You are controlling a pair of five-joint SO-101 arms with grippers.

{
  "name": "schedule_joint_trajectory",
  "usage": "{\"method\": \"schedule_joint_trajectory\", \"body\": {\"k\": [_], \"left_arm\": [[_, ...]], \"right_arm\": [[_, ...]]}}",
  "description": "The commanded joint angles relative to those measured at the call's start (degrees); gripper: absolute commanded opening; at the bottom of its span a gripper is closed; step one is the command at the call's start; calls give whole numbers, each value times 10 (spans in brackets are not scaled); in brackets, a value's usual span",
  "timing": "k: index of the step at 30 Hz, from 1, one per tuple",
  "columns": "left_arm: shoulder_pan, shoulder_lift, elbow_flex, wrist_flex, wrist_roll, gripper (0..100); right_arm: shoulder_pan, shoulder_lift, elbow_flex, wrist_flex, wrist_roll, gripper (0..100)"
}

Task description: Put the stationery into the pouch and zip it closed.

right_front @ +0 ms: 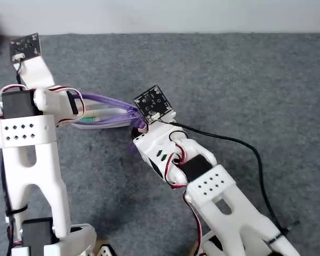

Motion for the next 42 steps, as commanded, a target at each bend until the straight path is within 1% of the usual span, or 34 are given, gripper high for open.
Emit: {"method": "schedule_joint_trajectory", "body": {"k": [1, 6, 11, 14, 17, 22, 26, 32, 38, 42], "left_arm": [[3, -30, -42, -3, 4, 14], [2, -30, -41, -14, -1, 14], [6, -30, -41, -59, -96, 15], [17, -30, -42, -103, -129, 16], [69, -29, -41, -137, -153, 26], [206, -28, -37, -181, -156, 81], [281, -28, 9, -225, -157, 96], [358, -33, 67, -233, -217, 129], [413, -33, 68, -229, -220, 194], [423, -34, 68, -229, -218, 207]], "right_arm": [[-1, -73, -7, 61, 4, 8], [-5, -180, -7, 146, 5, 8], [-5, -265, -7, 244, 6, 8], [-5, -298, -4, 284, 6, 8], [-9, -317, -4, 306, 6, 8], [-57, -332, -4, 344, 2, 8], [-61, -342, -3, 351, -5, 8], [-61, -375, 1, 394, -6, 8], [-60, -436, 34, 445, -6, 8], [-58, -484, 63, 458, -5, 8]]}}
